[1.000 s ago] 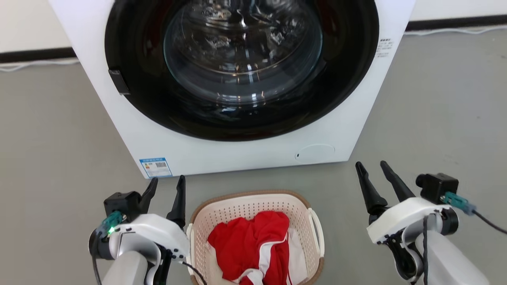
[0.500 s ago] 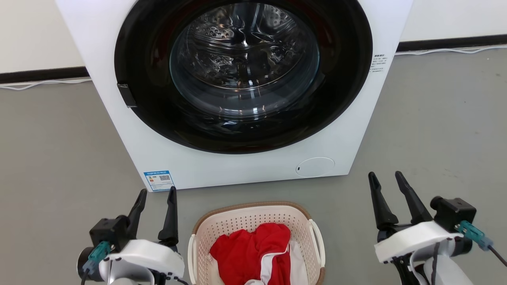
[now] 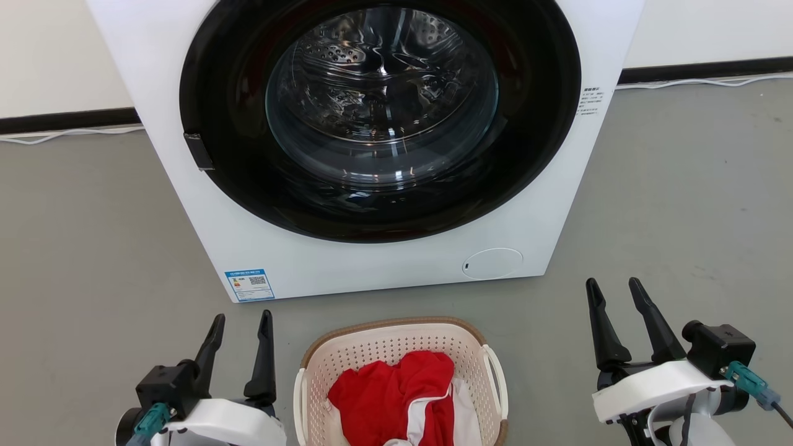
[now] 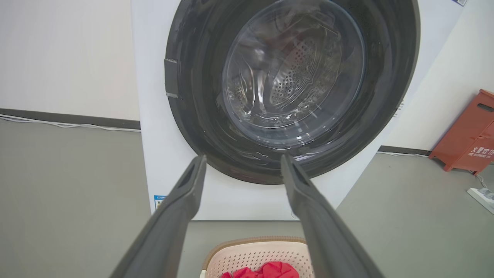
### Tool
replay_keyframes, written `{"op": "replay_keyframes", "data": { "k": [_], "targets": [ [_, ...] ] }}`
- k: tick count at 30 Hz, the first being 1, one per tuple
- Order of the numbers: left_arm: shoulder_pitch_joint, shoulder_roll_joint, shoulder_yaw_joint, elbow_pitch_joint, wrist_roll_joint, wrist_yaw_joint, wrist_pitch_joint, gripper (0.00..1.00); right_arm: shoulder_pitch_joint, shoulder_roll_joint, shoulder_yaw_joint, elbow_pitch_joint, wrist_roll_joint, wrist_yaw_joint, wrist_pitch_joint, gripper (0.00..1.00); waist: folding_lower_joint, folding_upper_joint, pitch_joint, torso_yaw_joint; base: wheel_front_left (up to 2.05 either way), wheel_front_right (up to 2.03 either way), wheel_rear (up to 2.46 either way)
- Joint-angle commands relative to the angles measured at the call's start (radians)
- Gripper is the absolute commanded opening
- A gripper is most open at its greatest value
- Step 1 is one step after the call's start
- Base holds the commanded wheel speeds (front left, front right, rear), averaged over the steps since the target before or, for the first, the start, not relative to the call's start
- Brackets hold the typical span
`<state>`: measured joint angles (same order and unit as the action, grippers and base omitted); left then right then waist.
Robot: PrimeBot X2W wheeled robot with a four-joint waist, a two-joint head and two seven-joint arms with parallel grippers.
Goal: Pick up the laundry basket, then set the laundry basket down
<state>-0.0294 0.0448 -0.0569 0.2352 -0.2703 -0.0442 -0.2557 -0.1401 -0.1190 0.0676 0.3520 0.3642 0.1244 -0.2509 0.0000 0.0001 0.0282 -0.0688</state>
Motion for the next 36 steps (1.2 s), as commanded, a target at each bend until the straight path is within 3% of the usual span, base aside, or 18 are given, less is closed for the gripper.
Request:
{"op": "replay_keyframes", "data": {
  "k": [1, 36],
  "targets": [
    [-0.021, 0.006, 0.024, -0.023, -0.001, -0.003, -0.006, 1.00, -0.008, -0.004, 0.018, -0.030, -0.016, 0.006, -0.011, 1.00, 0.0000, -0.0001, 0.000, 0.000, 0.00, 0.00, 0.00],
    [-0.021, 0.006, 0.009, -0.014, -0.014, 0.019, -0.006, 1.00, -0.010, 0.004, -0.003, -0.020, -0.061, 0.006, -0.011, 1.00, 0.0000, -0.0001, -0.004, 0.005, 0.00, 0.00, 0.00]
  ]
}}
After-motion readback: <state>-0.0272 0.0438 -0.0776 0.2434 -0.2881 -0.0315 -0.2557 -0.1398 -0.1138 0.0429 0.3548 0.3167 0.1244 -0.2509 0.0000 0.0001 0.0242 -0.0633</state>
